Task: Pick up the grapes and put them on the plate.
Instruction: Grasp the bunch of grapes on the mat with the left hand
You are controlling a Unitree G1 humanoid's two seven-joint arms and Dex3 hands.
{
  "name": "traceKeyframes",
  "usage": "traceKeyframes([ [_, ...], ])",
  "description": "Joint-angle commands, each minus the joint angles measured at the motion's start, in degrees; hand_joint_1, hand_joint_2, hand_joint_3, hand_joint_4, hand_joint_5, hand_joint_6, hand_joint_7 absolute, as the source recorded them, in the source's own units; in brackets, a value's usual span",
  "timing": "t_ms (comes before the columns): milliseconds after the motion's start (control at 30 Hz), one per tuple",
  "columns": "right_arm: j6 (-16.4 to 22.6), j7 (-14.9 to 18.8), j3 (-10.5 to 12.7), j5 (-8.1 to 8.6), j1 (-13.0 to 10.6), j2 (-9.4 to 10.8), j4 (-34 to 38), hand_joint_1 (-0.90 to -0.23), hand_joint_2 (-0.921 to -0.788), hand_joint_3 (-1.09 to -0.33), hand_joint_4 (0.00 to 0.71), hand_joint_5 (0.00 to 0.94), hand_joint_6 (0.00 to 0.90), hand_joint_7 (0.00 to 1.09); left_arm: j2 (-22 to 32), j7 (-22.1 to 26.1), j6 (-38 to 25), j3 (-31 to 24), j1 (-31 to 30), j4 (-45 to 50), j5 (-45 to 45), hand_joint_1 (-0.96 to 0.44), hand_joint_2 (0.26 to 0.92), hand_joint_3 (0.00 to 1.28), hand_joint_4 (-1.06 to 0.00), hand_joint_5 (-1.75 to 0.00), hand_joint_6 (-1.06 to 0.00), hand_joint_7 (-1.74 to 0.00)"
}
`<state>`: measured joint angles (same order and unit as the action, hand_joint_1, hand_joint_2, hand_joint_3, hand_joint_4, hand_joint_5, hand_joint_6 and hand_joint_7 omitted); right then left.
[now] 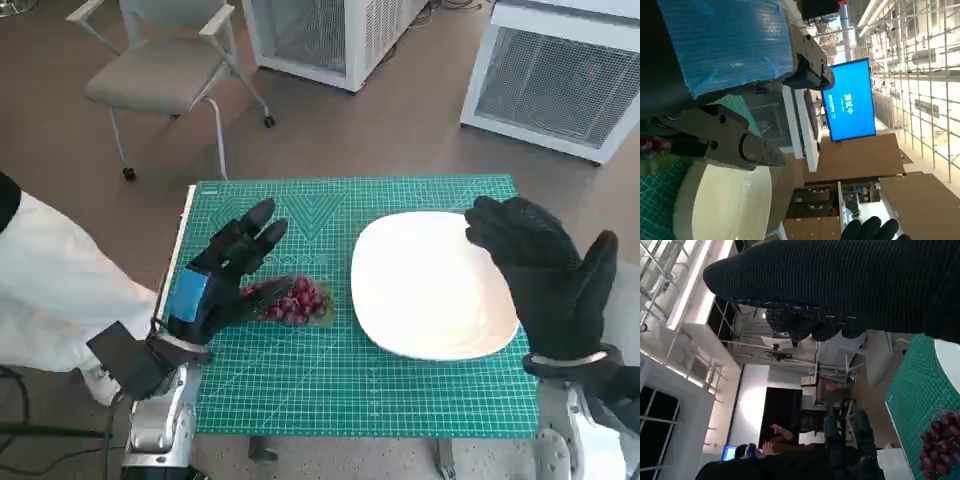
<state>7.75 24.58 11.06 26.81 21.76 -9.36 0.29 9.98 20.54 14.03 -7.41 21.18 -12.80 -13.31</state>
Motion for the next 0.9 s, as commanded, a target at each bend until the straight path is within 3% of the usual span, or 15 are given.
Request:
traceKeyframes([
  [33, -0.48, -0.3, 0.12, -0.25, -0.77, 0.14, 0.61, -0.38, -0.921, -0.607, 0.431, 0.735, 0.221, 0.99, 0.05, -0.06, -0.26, 0.29, -0.57, 0.88, 0.18, -0.08, 0.921, 0.03, -0.45, 0.0, -0.49, 0.0],
  [900, 0.52, -0.13, -0.02, -1.2, -1.0, 0.12, 0.58, -0.379, -0.921, -0.618, 0.428, 0.733, 0.211, 0.99, 0.08, 0.13, -0.15, 0.31, -0.67, 0.33, 0.09, -0.09, 0.921, 0.03, -0.46, 0.0, -0.5, -0.01],
])
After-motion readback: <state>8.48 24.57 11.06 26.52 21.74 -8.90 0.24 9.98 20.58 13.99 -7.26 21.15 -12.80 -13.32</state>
